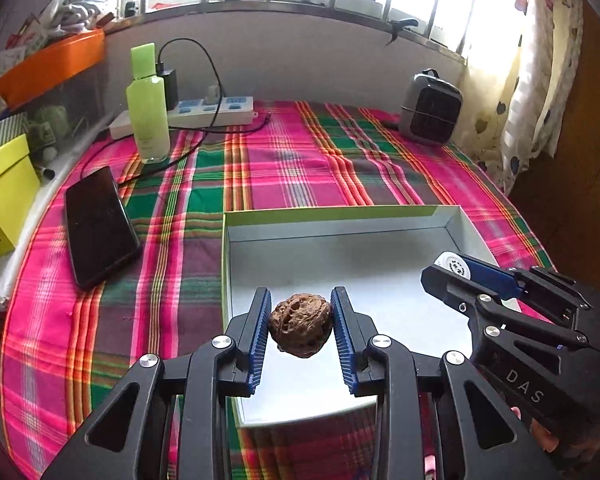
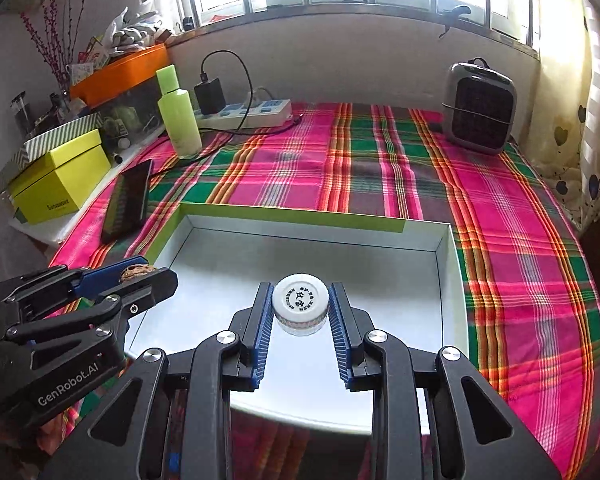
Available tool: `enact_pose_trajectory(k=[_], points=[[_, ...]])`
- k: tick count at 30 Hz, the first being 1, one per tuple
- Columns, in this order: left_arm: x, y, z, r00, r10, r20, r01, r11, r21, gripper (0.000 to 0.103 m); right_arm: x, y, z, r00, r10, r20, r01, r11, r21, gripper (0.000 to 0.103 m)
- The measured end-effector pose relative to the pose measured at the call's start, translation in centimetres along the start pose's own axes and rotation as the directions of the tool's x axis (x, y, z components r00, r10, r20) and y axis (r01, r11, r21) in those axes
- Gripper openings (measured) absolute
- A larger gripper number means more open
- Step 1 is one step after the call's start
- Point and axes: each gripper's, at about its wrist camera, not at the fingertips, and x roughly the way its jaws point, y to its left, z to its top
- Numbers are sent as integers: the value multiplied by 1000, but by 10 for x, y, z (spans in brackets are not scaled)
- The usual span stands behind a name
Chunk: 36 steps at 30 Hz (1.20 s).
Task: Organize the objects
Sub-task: 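Carry the walnut in the left gripper and jar in the right into the box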
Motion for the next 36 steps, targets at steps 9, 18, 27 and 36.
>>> enact_pose_trajectory(k=[9,18,27,36], points=[[38,11,21,998,-3,-57,0,999,-51,29,32,-12,18,998,-21,-51,22,1000,19,29],[57,11,28,997,16,-76,-17,1000,-24,29,50,-12,26,996,-29,-86,31,999,21,29],[66,7,31,995,27,-93,-28,1000,0,29,58,-15,28,992,-37,-119,41,999,32,29],[68,4,31,995,41,-95,-40,999,13,29,62,-16,27,990,-40,-139,45,998,35,29]])
